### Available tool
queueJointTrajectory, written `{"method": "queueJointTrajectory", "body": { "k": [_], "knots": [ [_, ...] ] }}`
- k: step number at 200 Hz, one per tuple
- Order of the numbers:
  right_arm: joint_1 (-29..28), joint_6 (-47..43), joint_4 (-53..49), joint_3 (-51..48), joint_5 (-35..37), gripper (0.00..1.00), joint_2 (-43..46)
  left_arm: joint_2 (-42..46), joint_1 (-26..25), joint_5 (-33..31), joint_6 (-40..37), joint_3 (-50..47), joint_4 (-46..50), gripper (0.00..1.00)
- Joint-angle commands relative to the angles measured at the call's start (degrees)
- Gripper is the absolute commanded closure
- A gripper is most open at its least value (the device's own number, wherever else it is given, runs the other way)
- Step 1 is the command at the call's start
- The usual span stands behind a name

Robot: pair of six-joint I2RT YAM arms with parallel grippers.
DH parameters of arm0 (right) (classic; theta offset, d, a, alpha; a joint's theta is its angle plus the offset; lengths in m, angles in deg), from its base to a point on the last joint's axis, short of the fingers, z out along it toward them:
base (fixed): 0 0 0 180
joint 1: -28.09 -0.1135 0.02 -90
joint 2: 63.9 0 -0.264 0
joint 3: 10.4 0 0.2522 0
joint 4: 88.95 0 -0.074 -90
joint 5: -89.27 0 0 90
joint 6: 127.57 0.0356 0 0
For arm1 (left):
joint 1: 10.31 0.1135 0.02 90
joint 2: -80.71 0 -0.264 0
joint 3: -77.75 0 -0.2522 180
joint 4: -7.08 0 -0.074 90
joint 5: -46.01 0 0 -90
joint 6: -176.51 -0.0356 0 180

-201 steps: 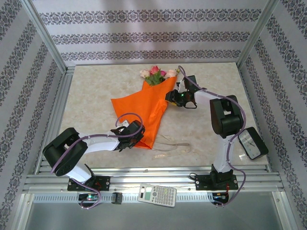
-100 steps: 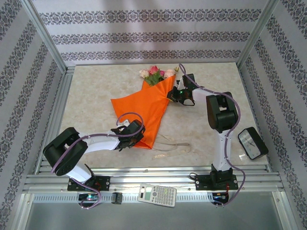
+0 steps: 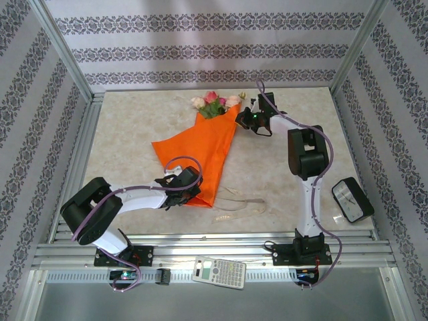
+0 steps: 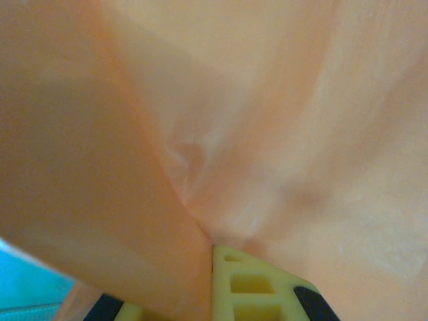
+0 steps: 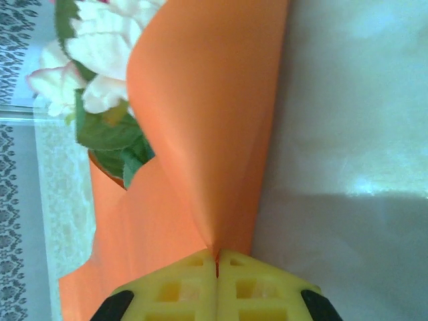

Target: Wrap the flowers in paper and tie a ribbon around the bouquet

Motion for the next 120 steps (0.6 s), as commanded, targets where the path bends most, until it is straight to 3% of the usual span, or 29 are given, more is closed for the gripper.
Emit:
{"method": "queueJointTrajectory", "body": {
  "k": [1,99,111,120],
  "knots": [
    [0.5,0.5,-0.2,3.9,2.9,1.0,-1.3,-2.5,0.6,3.0,-1.7,-1.7,9.1,1.0],
    [1.4,-3.1,-10.0,11.7,-0.4,1.0,-2.4,1.0,0.7,3.5,-2.2,-2.3,9.4,1.0],
    [1.0,-3.3,-9.8,9.9,-0.4,1.0,-1.5,3.1,0.7,2.9,-2.6,-1.9,9.7,0.93],
    [0.8,-3.1,-9.9,8.2,-0.5,0.78,-0.7,4.6,0.7,2.1,-2.7,-1.2,10.6,0.91]
  ]
}}
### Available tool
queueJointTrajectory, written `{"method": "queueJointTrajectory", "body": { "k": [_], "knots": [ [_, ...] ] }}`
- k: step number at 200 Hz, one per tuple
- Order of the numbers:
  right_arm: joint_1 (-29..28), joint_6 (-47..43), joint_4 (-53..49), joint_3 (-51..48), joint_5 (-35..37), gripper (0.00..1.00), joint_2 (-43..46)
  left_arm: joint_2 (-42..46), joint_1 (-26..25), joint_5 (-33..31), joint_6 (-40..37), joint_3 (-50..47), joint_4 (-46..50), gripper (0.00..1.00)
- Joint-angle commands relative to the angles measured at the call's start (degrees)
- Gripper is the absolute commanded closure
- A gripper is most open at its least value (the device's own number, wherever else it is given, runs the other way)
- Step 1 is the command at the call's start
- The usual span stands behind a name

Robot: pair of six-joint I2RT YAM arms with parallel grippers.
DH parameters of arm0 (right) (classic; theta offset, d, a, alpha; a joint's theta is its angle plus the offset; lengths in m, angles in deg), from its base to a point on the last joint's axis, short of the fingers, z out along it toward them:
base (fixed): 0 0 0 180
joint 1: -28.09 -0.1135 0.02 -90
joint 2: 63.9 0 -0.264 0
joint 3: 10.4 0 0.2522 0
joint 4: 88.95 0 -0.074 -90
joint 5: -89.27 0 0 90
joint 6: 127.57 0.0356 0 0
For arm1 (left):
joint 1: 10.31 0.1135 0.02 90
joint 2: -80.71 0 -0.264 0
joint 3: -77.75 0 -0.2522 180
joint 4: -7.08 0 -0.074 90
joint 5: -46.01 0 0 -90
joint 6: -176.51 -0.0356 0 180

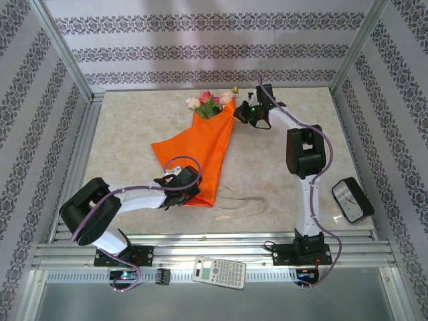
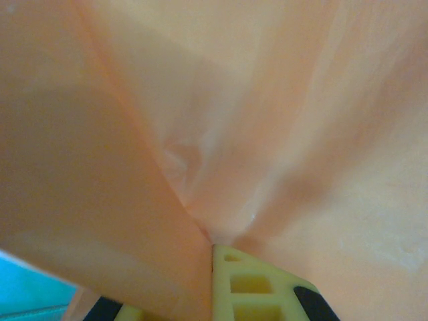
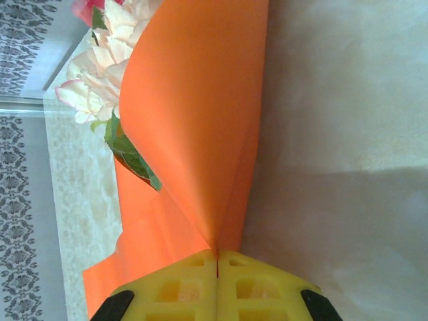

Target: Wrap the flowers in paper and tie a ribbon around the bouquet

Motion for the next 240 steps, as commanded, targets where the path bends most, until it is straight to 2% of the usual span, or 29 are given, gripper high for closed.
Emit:
{"method": "queueJointTrajectory", "body": {
  "k": [1,8,16,38,65,92,120,153,182,196,221,240],
  "knots": [
    [1.0,-1.4,0.4,-1.6,1.1,0.77,1.1,3.5,0.3,0.8,-2.1,-0.9,9.8,0.91],
    [0.9,-1.2,0.2,-2.9,1.2,0.65,2.2,4.4,0.3,0.6,-2.1,-0.6,9.8,0.9],
    [0.7,-0.3,0.8,-6.1,1.6,0.57,4.3,4.8,0.4,0.7,-2.1,-0.5,9.6,0.9],
    [-0.4,4.3,4.4,-18.1,2.6,0.48,12.2,3.3,0.5,3.1,-0.9,-1.2,5.5,0.9],
    [-4.5,8.7,9.6,-34.7,3.4,0.45,23.4,0.4,0.5,3.7,0.2,-1.9,3.7,0.95],
    [-9.4,14.3,18.7,-48.1,4.3,0.46,29.7,-0.3,1.0,3.4,-0.8,-2.0,4.0,0.96],
    [-13.1,18.1,25.1,-52.3,4.2,0.47,28.5,-2.0,1.5,4.2,-2.2,-1.7,3.9,0.96],
    [-15.9,18.5,25.4,-53.7,6.6,0.48,28.0,-3.5,1.8,4.5,-3.5,-1.1,4.7,0.98],
    [-16.3,19.3,29.4,-53.6,5.3,0.54,25.4,-3.4,2.4,4.7,-4.5,-0.7,5.2,0.99],
    [-16.6,20.2,30.6,-52.8,4.5,0.65,24.2,-3.7,2.7,5.4,-5.0,-0.7,4.7,0.99],
    [-16.1,21.4,31.3,-53.7,6.4,0.99,25.4,-4.2,3.2,5.7,-5.6,-0.2,4.2,0.99],
    [-14.6,20.2,28.7,-54.1,9.0,1.0,28.3,-4.7,3.5,6.1,-5.6,0.2,3.7,0.98]
  ]
}}
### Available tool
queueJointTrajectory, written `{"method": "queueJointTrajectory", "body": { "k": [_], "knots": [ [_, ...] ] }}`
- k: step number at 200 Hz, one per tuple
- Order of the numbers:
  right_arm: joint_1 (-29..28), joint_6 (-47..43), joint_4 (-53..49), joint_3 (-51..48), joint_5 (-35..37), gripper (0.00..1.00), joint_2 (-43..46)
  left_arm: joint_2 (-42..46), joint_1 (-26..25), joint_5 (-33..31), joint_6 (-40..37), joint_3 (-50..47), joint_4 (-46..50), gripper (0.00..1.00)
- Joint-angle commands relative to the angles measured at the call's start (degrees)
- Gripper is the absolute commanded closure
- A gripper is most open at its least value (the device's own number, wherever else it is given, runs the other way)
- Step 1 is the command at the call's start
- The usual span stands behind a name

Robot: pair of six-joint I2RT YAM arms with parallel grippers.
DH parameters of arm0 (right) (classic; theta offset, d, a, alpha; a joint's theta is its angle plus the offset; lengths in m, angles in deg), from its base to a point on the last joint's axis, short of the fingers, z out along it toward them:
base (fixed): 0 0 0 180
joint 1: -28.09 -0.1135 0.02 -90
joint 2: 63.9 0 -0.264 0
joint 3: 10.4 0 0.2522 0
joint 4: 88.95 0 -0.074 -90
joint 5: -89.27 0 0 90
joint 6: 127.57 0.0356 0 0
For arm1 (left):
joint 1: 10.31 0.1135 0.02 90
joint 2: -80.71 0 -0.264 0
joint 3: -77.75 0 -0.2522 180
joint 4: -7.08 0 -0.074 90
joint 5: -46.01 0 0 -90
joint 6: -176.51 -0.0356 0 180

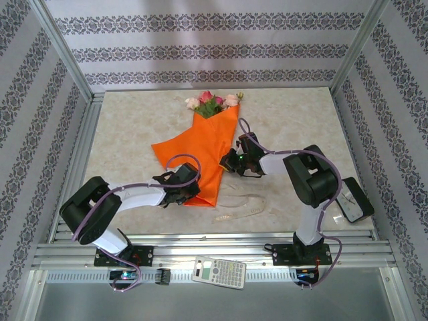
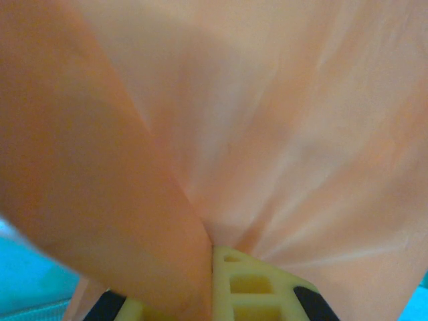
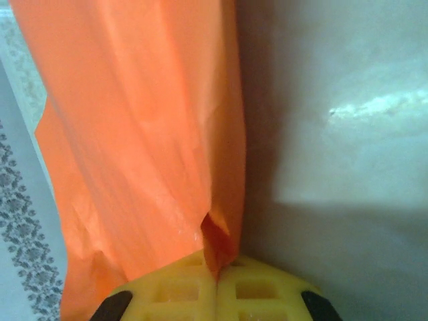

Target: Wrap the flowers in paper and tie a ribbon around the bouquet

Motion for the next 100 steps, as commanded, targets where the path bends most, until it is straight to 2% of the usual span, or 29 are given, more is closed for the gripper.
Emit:
{"method": "queueJointTrajectory", "body": {
  "k": [1,20,45,55,59,67,82,100],
  "knots": [
    [1.3,-0.6,-0.5,-0.7,3.7,1.0,3.3,-3.3,1.2,0.7,-1.8,-0.9,4.0,0.98],
    [3.4,-3.8,-5.4,1.9,3.4,1.0,4.6,-4.2,1.3,1.5,-1.6,-0.3,2.7,0.98],
    [5.4,-7.1,-9.4,5.7,-0.7,1.0,3.4,-6.6,1.4,3.3,-1.2,1.7,0.0,0.97],
    [5.5,-7.4,-10.3,6.4,-2.9,0.85,2.6,-7.7,1.4,3.5,-0.9,2.5,-0.3,0.97],
    [5.3,-7.4,-10.9,6.6,-4.1,0.73,2.3,-8.1,1.4,3.6,-0.7,2.7,-0.6,0.97],
    [4.7,-7.1,-11.3,6.0,-4.9,0.63,2.6,-8.8,1.6,3.9,-0.2,2.8,-1.3,0.97],
    [2.8,-6.7,-11.2,2.9,-4.0,0.55,5.3,-9.5,1.7,4.2,0.6,2.8,-2.1,0.98],
    [0.7,-4.5,-10.1,-1.4,-2.7,0.52,8.6,-9.9,1.8,4.6,0.9,2.3,-3.1,0.97]
  ]
}}
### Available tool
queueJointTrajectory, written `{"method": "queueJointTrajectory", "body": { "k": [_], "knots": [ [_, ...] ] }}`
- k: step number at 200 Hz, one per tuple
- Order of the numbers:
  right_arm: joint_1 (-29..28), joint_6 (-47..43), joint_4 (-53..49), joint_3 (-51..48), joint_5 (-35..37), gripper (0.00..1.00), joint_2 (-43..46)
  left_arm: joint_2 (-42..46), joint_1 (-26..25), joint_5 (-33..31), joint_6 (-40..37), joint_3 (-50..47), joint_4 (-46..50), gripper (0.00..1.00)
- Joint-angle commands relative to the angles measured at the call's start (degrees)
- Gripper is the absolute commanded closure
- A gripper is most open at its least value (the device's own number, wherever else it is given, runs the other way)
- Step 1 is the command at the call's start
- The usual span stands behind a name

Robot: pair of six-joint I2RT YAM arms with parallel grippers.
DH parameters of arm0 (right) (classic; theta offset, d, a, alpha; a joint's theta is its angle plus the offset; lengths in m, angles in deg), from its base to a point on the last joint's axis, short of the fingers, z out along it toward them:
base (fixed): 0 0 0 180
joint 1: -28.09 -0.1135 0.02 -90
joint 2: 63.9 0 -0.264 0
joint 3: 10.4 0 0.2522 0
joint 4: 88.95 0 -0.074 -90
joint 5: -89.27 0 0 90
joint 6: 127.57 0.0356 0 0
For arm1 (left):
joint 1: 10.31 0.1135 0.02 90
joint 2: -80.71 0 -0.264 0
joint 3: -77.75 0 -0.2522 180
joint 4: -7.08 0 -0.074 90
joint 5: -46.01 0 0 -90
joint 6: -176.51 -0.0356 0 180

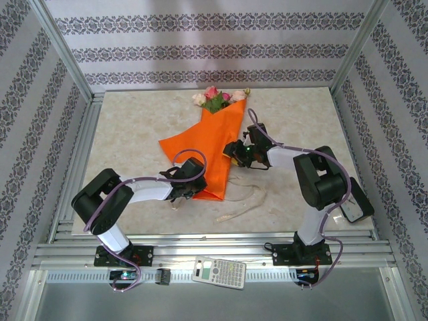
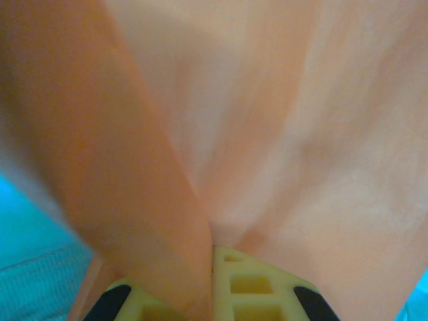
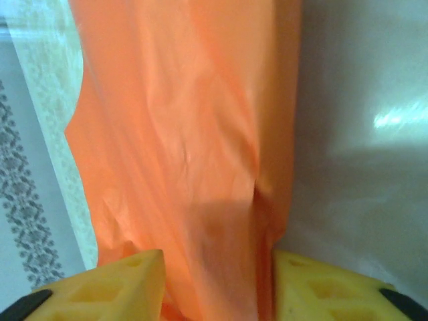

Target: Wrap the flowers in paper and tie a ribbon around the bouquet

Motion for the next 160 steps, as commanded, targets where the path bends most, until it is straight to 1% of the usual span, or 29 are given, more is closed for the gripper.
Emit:
{"method": "queueJointTrajectory", "body": {
  "k": [1,25,35,42,43,48,49,50,51,52,54,56,59,61,62,83,91,92,93,97,100,105,116,127,152,160],
  "knots": [
    [-3.4,1.3,-1.3,-5.0,-0.5,0.53,5.0,-3.4,1.0,1.5,0.7,-2.0,3.7,0.98],
    [-5.6,3.2,0.0,-8.4,1.0,0.52,6.5,-3.6,1.2,2.0,0.5,-2.2,3.3,0.98],
    [-6.2,3.8,0.6,-9.2,1.3,0.56,6.4,-3.7,1.4,2.1,0.3,-2.1,3.3,0.98],
    [-6.4,4.2,1.6,-9.8,1.3,0.63,6.2,-3.8,1.4,2.2,0.3,-2.1,3.4,0.98],
    [-6.5,4.3,1.7,-9.9,1.4,0.66,6.3,-3.8,1.4,2.2,0.3,-2.0,3.4,0.98],
    [-6.7,4.5,2.0,-10.1,1.5,0.74,6.3,-3.9,1.5,2.3,0.2,-2.0,3.4,0.98],
    [-6.7,4.5,2.0,-10.1,1.5,0.74,6.3,-3.9,1.5,2.3,0.2,-2.0,3.4,0.98],
    [-6.7,4.4,2.1,-10.2,1.6,0.78,6.5,-4.0,1.5,2.3,0.2,-1.9,3.4,0.98],
    [-6.7,4.4,2.1,-10.2,1.6,0.78,6.5,-4.0,1.5,2.3,0.2,-1.9,3.4,0.98],
    [-6.7,4.3,2.0,-10.3,1.8,0.82,6.6,-4.0,1.5,2.4,0.3,-1.9,3.4,0.98],
    [-6.8,4.2,1.9,-10.3,1.9,0.86,6.7,-3.9,1.5,2.4,0.3,-1.8,3.4,0.98],
    [-6.8,4.2,1.8,-10.3,2.0,0.87,6.8,-4.0,1.5,2.4,0.2,-1.8,3.4,0.98],
    [-6.9,3.9,1.5,-10.3,2.4,0.95,7.1,-4.0,1.6,2.4,0.1,-1.7,3.4,0.98],
    [-6.9,3.9,1.4,-10.4,2.5,0.97,7.2,-4.0,1.6,2.5,0.1,-1.7,3.4,0.98],
    [-7.0,3.7,1.2,-10.4,2.8,1.0,7.5,-4.0,1.6,2.5,0.1,-1.6,3.4,0.98],
    [-7.2,2.7,-0.8,-10.6,4.0,1.0,9.0,-4.1,1.7,2.5,0.1,-1.4,3.6,0.98],
    [-7.2,2.5,-1.5,-10.8,3.6,0.84,9.2,-4.1,1.7,2.5,0.2,-1.4,3.6,0.98],
    [-7.2,2.5,-1.5,-10.8,3.6,0.84,9.2,-4.1,1.7,2.5,0.2,-1.4,3.6,0.98],
    [-7.3,2.5,-1.8,-10.8,3.5,0.76,9.3,-4.1,1.7,2.5,0.2,-1.4,3.6,0.98],
    [-7.3,2.3,-2.3,-10.8,3.3,0.67,9.3,-4.1,1.7,2.4,0.3,-1.5,3.6,0.98],
    [-7.4,2.2,-2.8,-10.9,3.2,0.62,9.3,-4.1,1.7,2.5,0.3,-1.5,3.5,0.98],
    [-7.8,1.8,-3.3,-11.0,3.0,0.58,9.3,-4.2,1.7,2.5,0.4,-1.5,3.5,0.98],
    [-8.6,1.8,-4.5,-11.8,3.0,0.53,9.5,-4.4,1.7,2.6,0.5,-1.5,3.4,0.98],
    [-9.6,2.2,-4.9,-12.5,3.0,0.51,9.7,-4.4,1.7,2.7,0.6,-1.5,3.3,0.98],
    [-11.4,2.8,-6.1,-13.4,4.5,0.51,10.2,-4.5,1.7,2.6,0.5,-1.3,3.4,0.98],
    [-11.5,2.9,-6.1,-13.5,4.9,0.52,10.1,-4.5,1.8,2.6,0.6,-1.3,3.6,0.98]
  ]
}}
